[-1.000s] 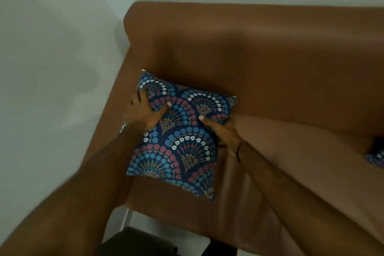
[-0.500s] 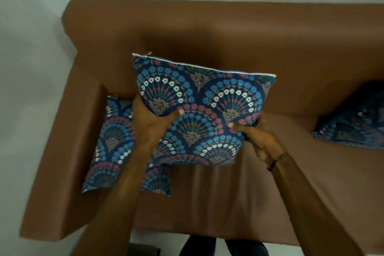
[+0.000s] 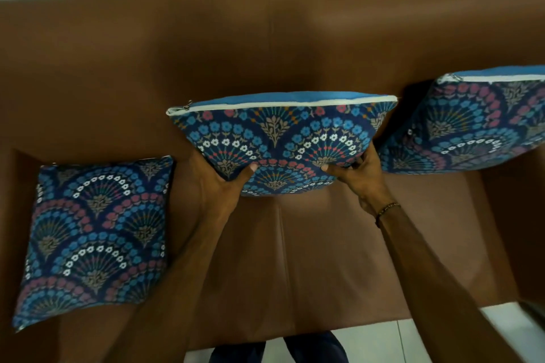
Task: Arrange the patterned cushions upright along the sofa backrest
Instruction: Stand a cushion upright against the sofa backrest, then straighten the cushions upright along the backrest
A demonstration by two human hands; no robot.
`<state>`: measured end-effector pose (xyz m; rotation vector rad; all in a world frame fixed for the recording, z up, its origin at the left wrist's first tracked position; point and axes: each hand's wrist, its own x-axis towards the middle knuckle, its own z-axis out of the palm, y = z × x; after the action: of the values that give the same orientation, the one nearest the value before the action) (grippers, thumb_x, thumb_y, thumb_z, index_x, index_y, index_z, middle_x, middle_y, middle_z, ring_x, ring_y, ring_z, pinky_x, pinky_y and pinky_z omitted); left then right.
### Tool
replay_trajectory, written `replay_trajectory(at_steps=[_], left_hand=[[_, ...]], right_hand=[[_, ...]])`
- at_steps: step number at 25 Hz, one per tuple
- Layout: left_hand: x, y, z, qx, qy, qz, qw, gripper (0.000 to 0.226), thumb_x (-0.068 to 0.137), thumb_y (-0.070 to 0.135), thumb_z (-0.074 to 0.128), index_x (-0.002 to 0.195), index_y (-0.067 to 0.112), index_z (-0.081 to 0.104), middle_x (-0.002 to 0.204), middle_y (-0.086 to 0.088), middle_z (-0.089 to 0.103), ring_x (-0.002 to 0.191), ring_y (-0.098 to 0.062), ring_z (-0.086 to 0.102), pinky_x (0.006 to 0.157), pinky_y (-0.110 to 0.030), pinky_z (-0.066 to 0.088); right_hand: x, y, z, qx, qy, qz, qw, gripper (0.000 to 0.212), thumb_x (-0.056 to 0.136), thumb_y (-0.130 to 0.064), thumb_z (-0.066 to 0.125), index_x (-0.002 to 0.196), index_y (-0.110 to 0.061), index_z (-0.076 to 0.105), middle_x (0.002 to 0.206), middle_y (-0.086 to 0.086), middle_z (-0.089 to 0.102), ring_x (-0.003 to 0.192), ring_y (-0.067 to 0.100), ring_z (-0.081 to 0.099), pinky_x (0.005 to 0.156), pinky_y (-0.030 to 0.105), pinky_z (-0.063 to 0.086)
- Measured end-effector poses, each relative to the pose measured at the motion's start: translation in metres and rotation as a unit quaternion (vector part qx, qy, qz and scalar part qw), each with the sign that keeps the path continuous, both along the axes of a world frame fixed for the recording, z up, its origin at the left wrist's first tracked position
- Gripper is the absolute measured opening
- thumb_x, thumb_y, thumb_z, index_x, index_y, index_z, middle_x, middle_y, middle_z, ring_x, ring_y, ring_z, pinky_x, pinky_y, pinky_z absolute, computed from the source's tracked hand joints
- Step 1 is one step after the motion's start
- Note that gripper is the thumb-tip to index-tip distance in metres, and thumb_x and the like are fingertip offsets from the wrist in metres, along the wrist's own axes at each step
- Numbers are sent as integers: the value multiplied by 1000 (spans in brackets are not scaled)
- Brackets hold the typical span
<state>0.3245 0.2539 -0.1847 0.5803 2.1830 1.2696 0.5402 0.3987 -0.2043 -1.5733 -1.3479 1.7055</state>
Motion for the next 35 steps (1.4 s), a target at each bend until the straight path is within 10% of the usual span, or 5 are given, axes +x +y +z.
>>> replay_trajectory(at_steps=[9,15,24,30,35], left_hand=[[-17,-19,-5,-92,80,-89,989,101,81,32,89,155,-2,31,152,-21,48,135,-17,46,95,12,24],[-154,-147,-77,-308,269,-143,901,86,93,67,48,154,9,35,157,-28,39,148,-49,31,115,-79,15],[-332,-271,-81,-257,-132,63,955,153,37,75,92,162,19,23,164,-8,40,146,-32,45,119,-53,42],[-324,-274,-69,-33,-72,64,995,121,54,42,100,152,23,34,150,0,55,135,-18,58,110,-45,52],[-346,-254,-46,59,-22,29,998,124,63,30,99,158,24,19,157,1,45,142,-13,50,115,-47,48]], right_hand=[[-11,-24,-24,8,-46,-56,997,74,82,-7,86,135,-35,44,127,-9,63,113,9,64,92,27,59],[-105,-148,-59,-223,-143,97,959,27,93,-25,76,119,-24,68,113,-2,63,99,17,59,85,47,60],[-335,-261,-92,-272,-75,239,929,111,52,-62,96,144,-33,40,136,-6,60,127,39,62,68,51,65],[-341,-274,-32,-70,-3,107,992,75,70,11,89,122,-22,46,131,8,65,111,15,71,90,44,63],[-371,-249,-30,53,11,98,994,86,68,6,92,133,-17,40,123,-10,64,110,-7,68,97,39,61]])
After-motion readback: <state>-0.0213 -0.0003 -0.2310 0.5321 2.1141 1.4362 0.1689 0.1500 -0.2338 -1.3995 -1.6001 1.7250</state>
